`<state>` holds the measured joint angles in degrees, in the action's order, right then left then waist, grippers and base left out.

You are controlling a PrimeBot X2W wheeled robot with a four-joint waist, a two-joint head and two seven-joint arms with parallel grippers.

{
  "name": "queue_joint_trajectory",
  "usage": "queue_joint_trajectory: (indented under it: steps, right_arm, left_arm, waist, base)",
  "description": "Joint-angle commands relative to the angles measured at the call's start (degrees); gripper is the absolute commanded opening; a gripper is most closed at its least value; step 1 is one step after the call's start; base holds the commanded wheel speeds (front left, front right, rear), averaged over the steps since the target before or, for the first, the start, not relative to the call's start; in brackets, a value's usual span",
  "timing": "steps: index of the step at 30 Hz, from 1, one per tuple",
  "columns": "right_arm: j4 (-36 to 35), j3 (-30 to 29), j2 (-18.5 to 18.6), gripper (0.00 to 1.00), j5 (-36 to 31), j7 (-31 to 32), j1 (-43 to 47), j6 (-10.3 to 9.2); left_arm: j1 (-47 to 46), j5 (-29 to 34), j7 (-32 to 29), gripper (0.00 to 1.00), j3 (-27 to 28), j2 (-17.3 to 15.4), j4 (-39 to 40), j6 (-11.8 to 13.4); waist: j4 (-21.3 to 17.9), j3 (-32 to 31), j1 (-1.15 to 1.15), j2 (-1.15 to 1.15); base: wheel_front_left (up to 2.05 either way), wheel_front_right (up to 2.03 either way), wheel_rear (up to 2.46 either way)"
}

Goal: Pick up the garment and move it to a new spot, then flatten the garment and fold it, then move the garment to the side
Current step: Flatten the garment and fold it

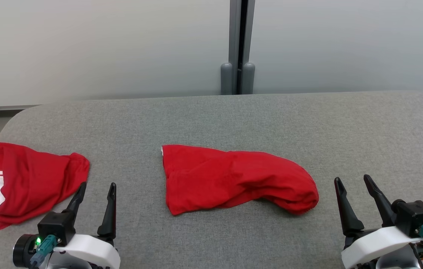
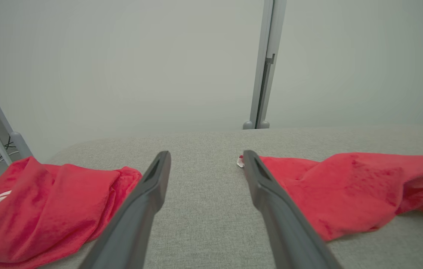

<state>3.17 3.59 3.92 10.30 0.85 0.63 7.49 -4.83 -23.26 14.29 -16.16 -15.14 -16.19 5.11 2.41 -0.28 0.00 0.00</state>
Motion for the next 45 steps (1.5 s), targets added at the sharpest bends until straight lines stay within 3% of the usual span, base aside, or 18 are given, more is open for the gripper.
queue_joint_trajectory:
  steps: [1, 12, 19, 27, 35, 36, 37, 38, 39, 45]
  right_arm:
    - [0.1, -0.1, 0.0, 1.00, 0.1, 0.0, 0.1, 0.00]
    - [0.7, -1.0, -0.1, 1.00, 0.4, 0.3, -0.4, 0.00]
    - [3.5, -4.0, 0.5, 1.00, 1.4, 0.9, -4.2, 0.00]
    - [14.6, -2.9, 1.5, 1.00, 1.7, 1.5, -14.3, 0.00]
    - [27.9, 0.0, 1.9, 1.00, 3.5, 3.8, -19.7, 0.00]
    - [29.1, 0.6, 1.9, 0.78, 4.0, 4.2, -19.9, 0.00]
    - [30.0, 1.1, 1.8, 0.46, 4.8, 4.6, -20.2, 0.00]
    - [31.0, 1.6, 1.9, 0.08, 5.4, 5.0, -20.3, 0.00]
    - [31.5, 2.0, 2.1, 0.00, 5.8, 4.9, -20.4, 0.00]
    - [31.0, 1.6, 3.7, 0.00, 6.8, 1.3, -23.4, -0.05]
  left_arm:
    - [0.6, 0.1, 0.0, 1.00, -0.1, -0.2, 0.2, 0.3]
    - [-0.3, -0.4, -0.5, 1.00, -0.7, -0.1, 0.7, 0.5]
    - [-4.2, -0.2, -0.6, 1.00, -1.4, 0.3, 1.8, -0.2]
    - [-9.7, 0.6, 0.0, 1.00, -2.1, 1.6, 1.4, -1.1]
    - [-12.2, 1.0, 0.5, 1.00, -2.8, 2.6, -0.3, -2.0]
    - [-12.5, 1.1, 0.6, 1.00, -2.8, 2.7, -0.5, -2.1]
    - [-12.6, 1.2, 0.6, 1.00, -2.8, 2.8, -0.7, -2.2]
    - [-12.6, 1.3, 0.7, 1.00, -2.9, 2.9, -0.8, -2.3]
    - [-12.6, 1.3, 0.7, 1.00, -2.8, 3.0, -1.0, -2.3]
    - [-12.8, 1.2, 0.9, 1.00, -2.4, 3.3, -1.6, -2.4]
  waist:
    - [0.0, 0.0, 0.00, 0.00]
    - [0.3, 0.9, 0.00, 0.00]
    - [2.2, 5.4, 0.00, 0.00]
    - [4.9, 11.1, 0.00, 0.00]
    - [6.1, 12.7, 0.00, 0.00]
    - [6.2, 12.7, 0.00, 0.00]
    - [6.2, 12.8, 0.00, 0.00]
    - [6.3, 12.8, 0.00, 0.00]
    - [6.3, 12.8, 0.00, 0.00]
    - [6.1, 12.5, 0.00, 0.00]
  base:
    - [0.00, 0.00, 0.00]
    - [0.00, 0.00, 0.00]
    - [0.00, 0.00, 0.00]
    - [0.00, 0.00, 0.00]
    - [0.00, 0.00, 0.00]
    - [0.00, 0.00, 0.00]
    - [0.00, 0.00, 0.00]
    - [0.00, 0.00, 0.00]
    - [0.00, 0.00, 0.00]
    - [0.00, 0.00, 0.00]
